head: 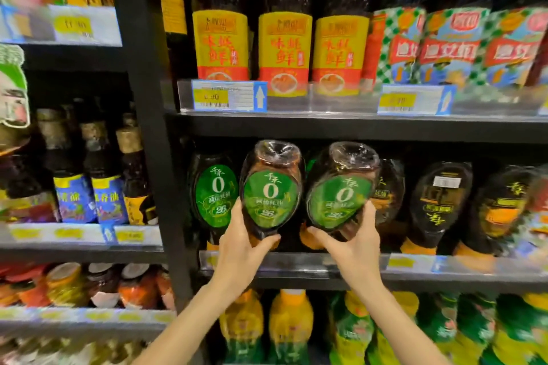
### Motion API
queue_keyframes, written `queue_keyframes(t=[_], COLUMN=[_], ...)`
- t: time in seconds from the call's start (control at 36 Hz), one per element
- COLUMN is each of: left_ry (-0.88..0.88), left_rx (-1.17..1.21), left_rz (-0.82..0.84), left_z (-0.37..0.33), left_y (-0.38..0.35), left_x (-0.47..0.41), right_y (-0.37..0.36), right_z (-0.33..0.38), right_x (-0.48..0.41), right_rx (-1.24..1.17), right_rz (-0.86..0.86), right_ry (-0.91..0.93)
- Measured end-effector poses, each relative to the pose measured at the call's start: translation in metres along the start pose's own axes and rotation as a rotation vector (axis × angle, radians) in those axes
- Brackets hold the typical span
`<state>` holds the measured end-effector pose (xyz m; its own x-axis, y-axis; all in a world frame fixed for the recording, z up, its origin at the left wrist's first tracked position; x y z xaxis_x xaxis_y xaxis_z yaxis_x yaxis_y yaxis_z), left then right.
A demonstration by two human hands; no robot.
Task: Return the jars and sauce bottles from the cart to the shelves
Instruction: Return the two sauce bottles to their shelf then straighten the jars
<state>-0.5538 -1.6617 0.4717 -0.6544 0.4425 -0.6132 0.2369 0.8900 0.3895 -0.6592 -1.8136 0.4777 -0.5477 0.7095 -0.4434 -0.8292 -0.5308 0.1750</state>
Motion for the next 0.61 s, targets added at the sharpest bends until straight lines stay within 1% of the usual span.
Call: queue_keyframes(t=[0.14, 0.33, 0.5, 0.61], left_ry=[-0.005, 0.037, 0.062, 0.060], left_rx=[-0.040, -0.099, -0.218, -0.232], left_rz=[0.037, 0.071, 0.129, 0.132], left_z=[0.004, 0.011, 0.015, 0.015], left_y=[-0.001, -0.007, -0.008, -0.007], left_x=[0.004, 0.004, 0.000, -0.002], right_y=[-0.001, 0.002, 0.000, 0.001], right_z=[-0.006, -0.013, -0.020, -0.020], right_x=[0.002, -0.003, -0.004, -0.007], right_rx=[0.044, 0.068, 0.082, 0.125], right_rz=[0.045, 0.110, 0.098, 0.106], right_ry=[-0.035, -0.096, -0.134, -0.132])
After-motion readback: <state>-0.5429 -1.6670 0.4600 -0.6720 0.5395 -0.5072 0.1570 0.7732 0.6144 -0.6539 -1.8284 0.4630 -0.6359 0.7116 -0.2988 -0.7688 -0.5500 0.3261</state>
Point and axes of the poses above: each hand's wrist, its own x-axis away from the middle knuckle, its own y-axis out of the back of the hand, z = x × y, the point moved 1 cm from there along -x, towards the middle knuckle, and after that the axes turned 9 degrees about -y, right-handed, at the moved point
